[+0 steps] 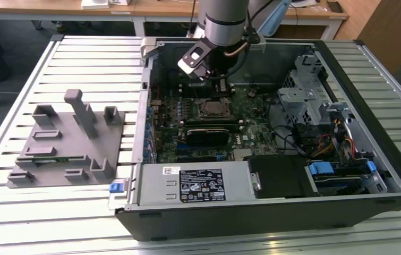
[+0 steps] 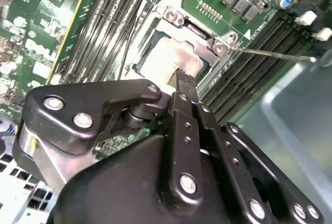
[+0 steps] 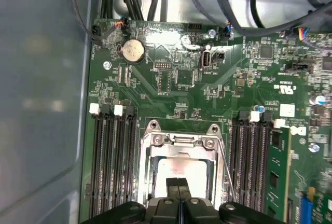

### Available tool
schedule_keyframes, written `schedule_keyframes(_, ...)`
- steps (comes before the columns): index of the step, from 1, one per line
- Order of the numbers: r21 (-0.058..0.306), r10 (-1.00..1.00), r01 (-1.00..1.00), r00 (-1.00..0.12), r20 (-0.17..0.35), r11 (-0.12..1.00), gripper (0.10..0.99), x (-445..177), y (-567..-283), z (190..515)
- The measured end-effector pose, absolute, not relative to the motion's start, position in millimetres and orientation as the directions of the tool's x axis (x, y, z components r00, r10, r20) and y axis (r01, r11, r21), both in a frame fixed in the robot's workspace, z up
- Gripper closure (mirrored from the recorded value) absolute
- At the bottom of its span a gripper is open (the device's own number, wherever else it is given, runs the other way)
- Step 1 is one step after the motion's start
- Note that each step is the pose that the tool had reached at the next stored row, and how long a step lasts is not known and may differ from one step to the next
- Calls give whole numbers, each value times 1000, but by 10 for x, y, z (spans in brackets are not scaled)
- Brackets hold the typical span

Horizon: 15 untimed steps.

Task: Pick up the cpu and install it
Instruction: 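Install the first cpu locking lever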

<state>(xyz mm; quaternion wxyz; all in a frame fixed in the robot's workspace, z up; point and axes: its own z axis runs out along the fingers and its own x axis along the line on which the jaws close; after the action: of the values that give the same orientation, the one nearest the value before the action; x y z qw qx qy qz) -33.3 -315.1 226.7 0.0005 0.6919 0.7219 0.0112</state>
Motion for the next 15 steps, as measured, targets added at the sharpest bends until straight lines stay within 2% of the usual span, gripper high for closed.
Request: schedule_keyframes(15,17,999,999,-43,15,42,980,-333,-3151,2789)
